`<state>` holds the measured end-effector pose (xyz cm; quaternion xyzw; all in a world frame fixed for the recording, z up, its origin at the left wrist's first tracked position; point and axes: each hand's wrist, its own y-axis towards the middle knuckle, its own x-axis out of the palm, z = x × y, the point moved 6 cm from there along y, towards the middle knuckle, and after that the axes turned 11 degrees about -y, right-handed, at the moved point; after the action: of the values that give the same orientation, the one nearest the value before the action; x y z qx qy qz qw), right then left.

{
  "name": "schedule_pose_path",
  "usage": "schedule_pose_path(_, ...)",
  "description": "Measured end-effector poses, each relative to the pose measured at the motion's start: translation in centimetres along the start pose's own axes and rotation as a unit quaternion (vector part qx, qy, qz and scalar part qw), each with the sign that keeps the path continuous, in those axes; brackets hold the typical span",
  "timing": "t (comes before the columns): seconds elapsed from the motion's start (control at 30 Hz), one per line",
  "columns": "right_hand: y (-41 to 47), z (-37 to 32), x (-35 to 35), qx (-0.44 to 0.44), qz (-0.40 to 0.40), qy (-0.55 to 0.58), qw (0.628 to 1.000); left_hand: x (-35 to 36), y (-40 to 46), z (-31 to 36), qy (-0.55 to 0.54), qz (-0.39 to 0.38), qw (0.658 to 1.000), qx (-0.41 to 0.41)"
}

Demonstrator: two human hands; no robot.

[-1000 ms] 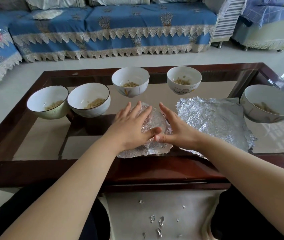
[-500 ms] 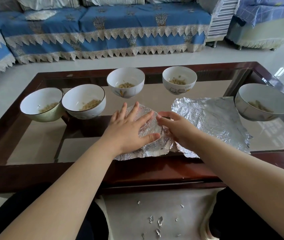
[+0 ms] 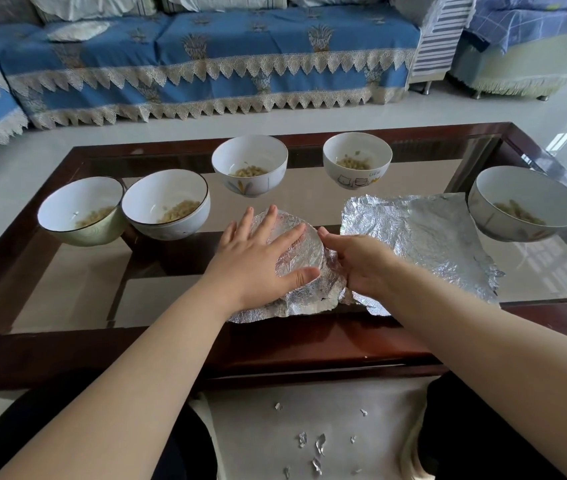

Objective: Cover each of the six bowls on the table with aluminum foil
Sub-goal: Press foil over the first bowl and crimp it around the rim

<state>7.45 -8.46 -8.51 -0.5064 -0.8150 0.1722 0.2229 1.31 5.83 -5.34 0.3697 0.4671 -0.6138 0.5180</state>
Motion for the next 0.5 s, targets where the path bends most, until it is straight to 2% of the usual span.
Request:
schedule_pose_path(0.17, 0.0, 0.1, -0.1, -0.017, 0.064, -0.021, 0.998, 0.1, 0.1, -0.1, 0.000, 0.005, 1.000, 0.002)
schedule_pose_path(0.33, 0.6, 0.0, -0.7, -0.049, 0.124, -0.145, 0.980, 0.1, 0.1, 0.0, 0.002, 0.008, 1.000, 0.004)
schedule_pose_path(0.5, 1.3, 0.3, -0.4, -0.061, 0.132, -0.172, 0.974, 0.3, 0.2, -0.2, 0.008, 0.018, 1.000, 0.016)
